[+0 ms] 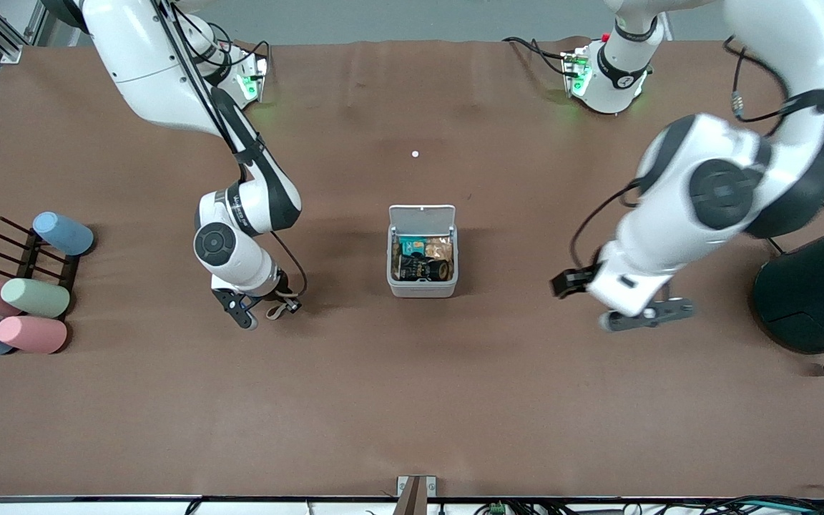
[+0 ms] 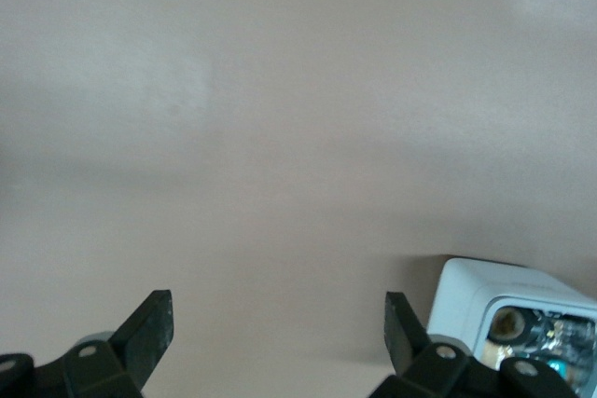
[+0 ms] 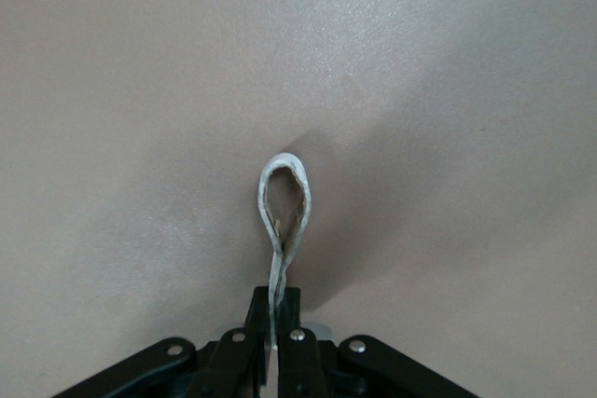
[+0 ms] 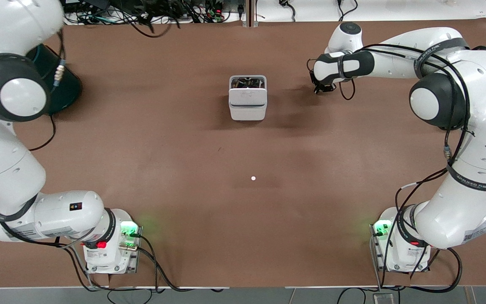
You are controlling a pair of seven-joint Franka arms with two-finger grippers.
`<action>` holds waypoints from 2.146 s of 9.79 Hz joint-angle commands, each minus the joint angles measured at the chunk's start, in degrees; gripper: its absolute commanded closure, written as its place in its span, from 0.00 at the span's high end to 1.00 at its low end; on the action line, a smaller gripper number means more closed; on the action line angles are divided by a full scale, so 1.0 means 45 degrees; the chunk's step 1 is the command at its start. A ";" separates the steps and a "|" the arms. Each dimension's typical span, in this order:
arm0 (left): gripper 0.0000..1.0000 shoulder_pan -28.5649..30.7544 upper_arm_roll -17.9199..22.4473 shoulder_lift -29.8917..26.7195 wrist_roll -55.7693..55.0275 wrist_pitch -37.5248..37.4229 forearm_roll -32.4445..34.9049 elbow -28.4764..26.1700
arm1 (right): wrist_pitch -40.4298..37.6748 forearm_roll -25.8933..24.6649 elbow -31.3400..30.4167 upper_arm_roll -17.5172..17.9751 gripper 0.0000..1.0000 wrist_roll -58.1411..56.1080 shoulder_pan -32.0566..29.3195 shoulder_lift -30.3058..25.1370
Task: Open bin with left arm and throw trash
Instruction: 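Lift the white strip over the bin with the right gripper while the left gripper retracts, then lower the white paper strip into the bin and open the right gripper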
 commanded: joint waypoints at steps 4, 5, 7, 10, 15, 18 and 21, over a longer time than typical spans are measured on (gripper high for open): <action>1.00 -0.3805 0.7821 -0.4753 0.4752 -0.3042 -0.2805 -0.0850 | -0.6810 0.0055 0.5252 0.0233 0.00 0.2284 0.0466 -0.0335; 1.00 -0.3944 0.7905 -0.5863 0.4754 -0.2718 -0.2631 -0.2247 | -0.6734 0.0055 0.5568 0.0312 0.00 0.2382 0.1186 -0.0296; 1.00 -0.3712 0.7886 -0.6304 0.5587 -0.2305 -0.2356 -0.2887 | -0.6617 0.0036 0.6406 0.0293 0.00 0.2461 0.2535 -0.0218; 1.00 -0.3613 0.7867 -0.6149 0.5537 -0.2378 -0.2338 -0.2558 | -0.5118 -0.0605 0.6644 0.0273 0.00 0.2015 0.4118 0.0171; 1.00 -0.3574 0.7867 -0.5914 0.5438 -0.2715 -0.2492 -0.1950 | -0.4840 -0.0843 0.6645 0.0273 0.06 0.1271 0.4884 0.0817; 1.00 -0.3574 0.7867 -0.5836 0.5438 -0.2734 -0.2512 -0.1891 | -0.3980 -0.1096 0.6586 0.0273 0.07 0.1348 0.5256 0.1267; 1.00 -0.3574 0.7867 -0.5835 0.5438 -0.2715 -0.2512 -0.1890 | -0.3980 -0.1117 0.6528 0.0273 0.10 0.1329 0.5372 0.1306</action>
